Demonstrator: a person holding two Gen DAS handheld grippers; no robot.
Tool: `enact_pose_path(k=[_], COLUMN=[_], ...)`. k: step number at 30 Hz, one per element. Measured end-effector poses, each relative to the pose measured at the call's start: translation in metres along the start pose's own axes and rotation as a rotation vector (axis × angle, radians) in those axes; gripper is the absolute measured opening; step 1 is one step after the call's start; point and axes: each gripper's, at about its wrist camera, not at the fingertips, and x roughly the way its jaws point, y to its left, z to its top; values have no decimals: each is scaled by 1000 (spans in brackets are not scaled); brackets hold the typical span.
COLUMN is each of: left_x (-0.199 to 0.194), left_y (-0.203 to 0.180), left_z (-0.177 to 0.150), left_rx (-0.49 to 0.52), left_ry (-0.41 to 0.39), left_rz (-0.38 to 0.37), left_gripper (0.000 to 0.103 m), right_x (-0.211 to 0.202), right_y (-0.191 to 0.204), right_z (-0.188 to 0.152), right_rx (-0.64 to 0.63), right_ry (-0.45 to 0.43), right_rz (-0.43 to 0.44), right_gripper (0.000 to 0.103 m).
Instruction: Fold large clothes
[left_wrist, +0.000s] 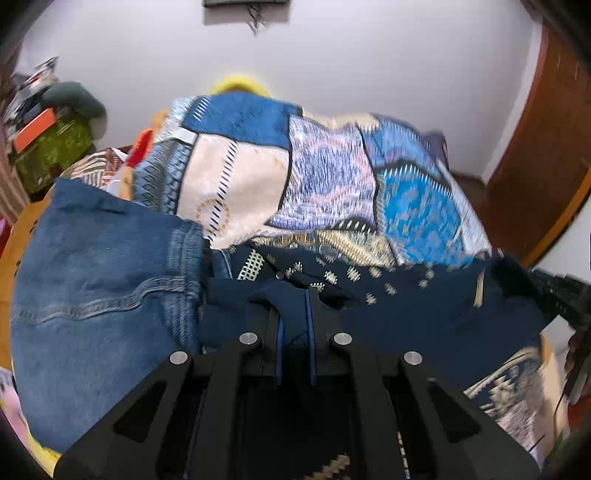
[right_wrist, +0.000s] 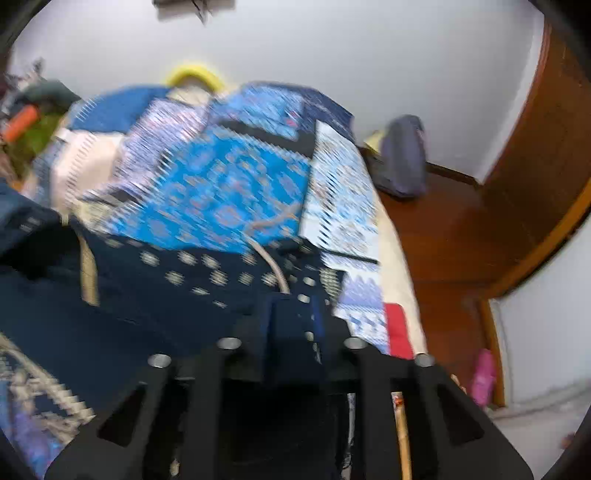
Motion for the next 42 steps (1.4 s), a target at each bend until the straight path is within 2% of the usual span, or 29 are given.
enact_pose_path(k=[1, 2, 4, 5, 6, 8, 11, 13, 17, 21, 24, 27, 31, 34, 36, 37, 39, 42], left_x=[4, 4, -1, -2, -5, -20, -51, -67, -78, -73, -57, -36, 1, 29, 43, 42, 26, -2], left_y=[-1, -2, -3, -5, -6, -10, -18, -21, -37, -61, -75, -88, -100, -101, -95, -90, -77, -67], left_z=[2, 3, 3, 4, 6, 8, 12, 11, -12, -44, -62, -69, -47, -17, 10, 22, 38, 45], left_rx=[17, 21, 13, 12, 15, 29, 73, 94, 175, 268, 315, 367, 399, 395, 352, 312, 228, 170], left_ry=[17, 22, 21, 33, 46, 9, -96, -121, -67, -24, 30, 61, 67, 73, 56, 32, -39, -115], left_rz=[5, 1, -22, -31, -32, 20, 62, 56, 23, 20, -16, 9, 60, 124, 216, 229, 197, 121], left_gripper=[9, 9, 16, 27, 44, 61, 61, 62, 62, 62, 62, 62, 62, 62, 62, 62, 62, 64], right_x=[-1, -4, -17, -23, -32, -53, -82, -97, -104, -81, -64, -53, -35, -8, 2, -1, -9, -23], right_y=[-1, -3, -4, -6, -8, -13, -19, -18, 2, 18, 25, 29, 36, 41, 40, 38, 25, 6], right_z=[-2, -3, -4, -3, 0, 3, 3, -5, -39, -63, -74, -71, -47, -13, 14, 20, 33, 31], right_rx=[2, 3, -8, -9, -2, 29, 59, 49, -44, -88, -84, -75, -38, -5, 42, 72, 172, 283], right_ry=[-2, -17, -48, -54, -62, -100, -152, -156, -107, -19, 33, 37, 13, 56, 39, 13, -55, -117], right_rz=[-22, -40, -61, -65, -73, -76, 13, 92, 164, 188, 225, 248, 308, 363, 323, 283, 217, 290], right_gripper=[45, 47, 47, 47, 47, 47, 51, 63, 65, 64, 64, 64, 64, 64, 62, 62, 64, 65])
